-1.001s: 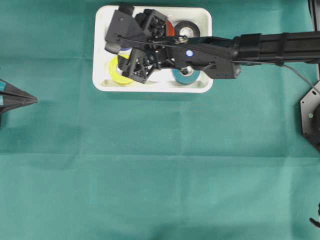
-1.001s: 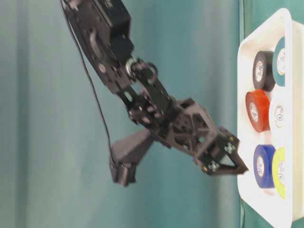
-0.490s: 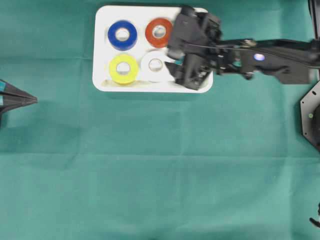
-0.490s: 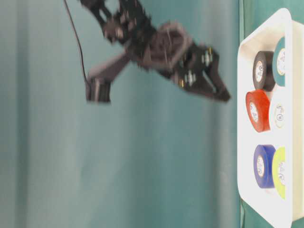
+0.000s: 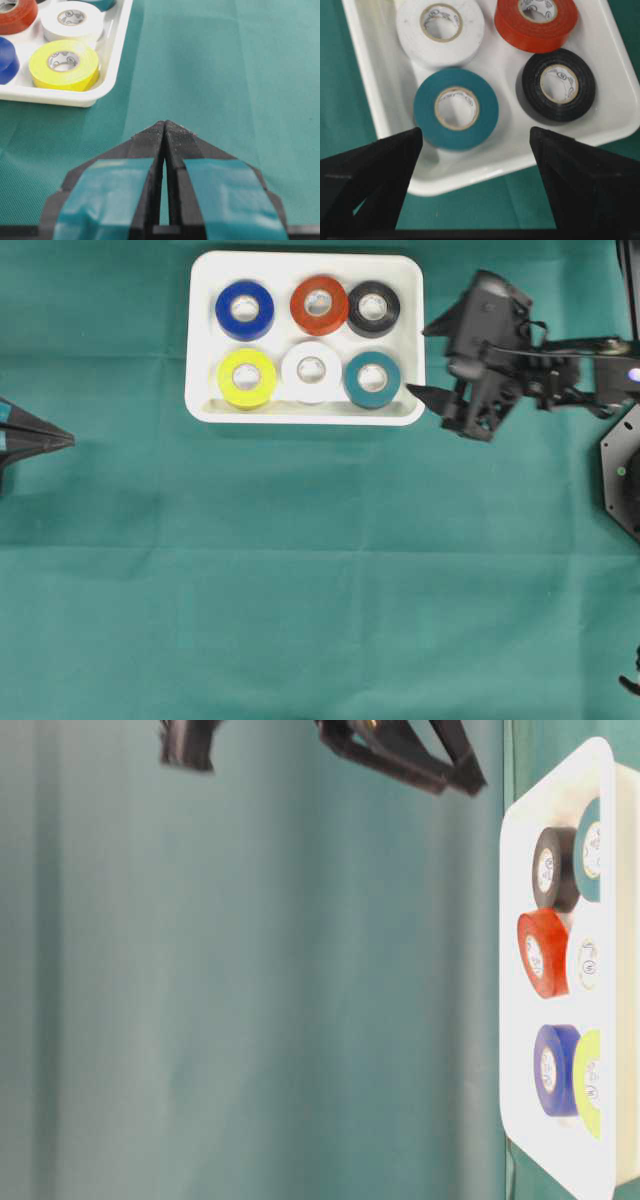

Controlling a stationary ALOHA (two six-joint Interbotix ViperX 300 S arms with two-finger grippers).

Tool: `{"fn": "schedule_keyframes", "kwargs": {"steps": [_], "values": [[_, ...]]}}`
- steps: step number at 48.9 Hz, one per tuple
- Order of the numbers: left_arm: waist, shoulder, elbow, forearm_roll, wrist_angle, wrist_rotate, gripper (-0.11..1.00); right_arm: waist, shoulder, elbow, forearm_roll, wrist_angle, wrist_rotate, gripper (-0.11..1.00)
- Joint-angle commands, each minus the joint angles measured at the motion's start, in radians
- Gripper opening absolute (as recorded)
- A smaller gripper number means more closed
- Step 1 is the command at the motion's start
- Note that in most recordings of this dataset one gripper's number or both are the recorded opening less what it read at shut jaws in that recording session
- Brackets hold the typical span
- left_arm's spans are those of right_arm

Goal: Put the tape into the white case with the right arm.
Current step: 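Open the right gripper and withdraw it to the right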

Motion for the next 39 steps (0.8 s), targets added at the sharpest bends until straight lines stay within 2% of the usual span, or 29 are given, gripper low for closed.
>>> {"fn": "schedule_keyframes", "kwargs": {"steps": [1,18,29,39], "values": [[0.003,0.006,-0.012,-0.002,-0.008,0.002,0.0,-0.006,-0.066,0.032,-0.002,-0.025,0.002,0.61],[0.003,0.006,-0.012,-0.002,-0.009,0.002,0.0,-0.025,-0.325,0.247,-0.003,-0.147,0.003,0.61],[0.003,0.006,-0.011,-0.002,-0.009,0.003,0.0,-0.032,-0.528,0.387,-0.002,-0.167,0.002,0.61],[0.003,0.006,-0.011,-0.002,-0.011,0.002,0.0,-0.032,-0.649,0.468,-0.003,-0.21,-0.006,0.61]]}}
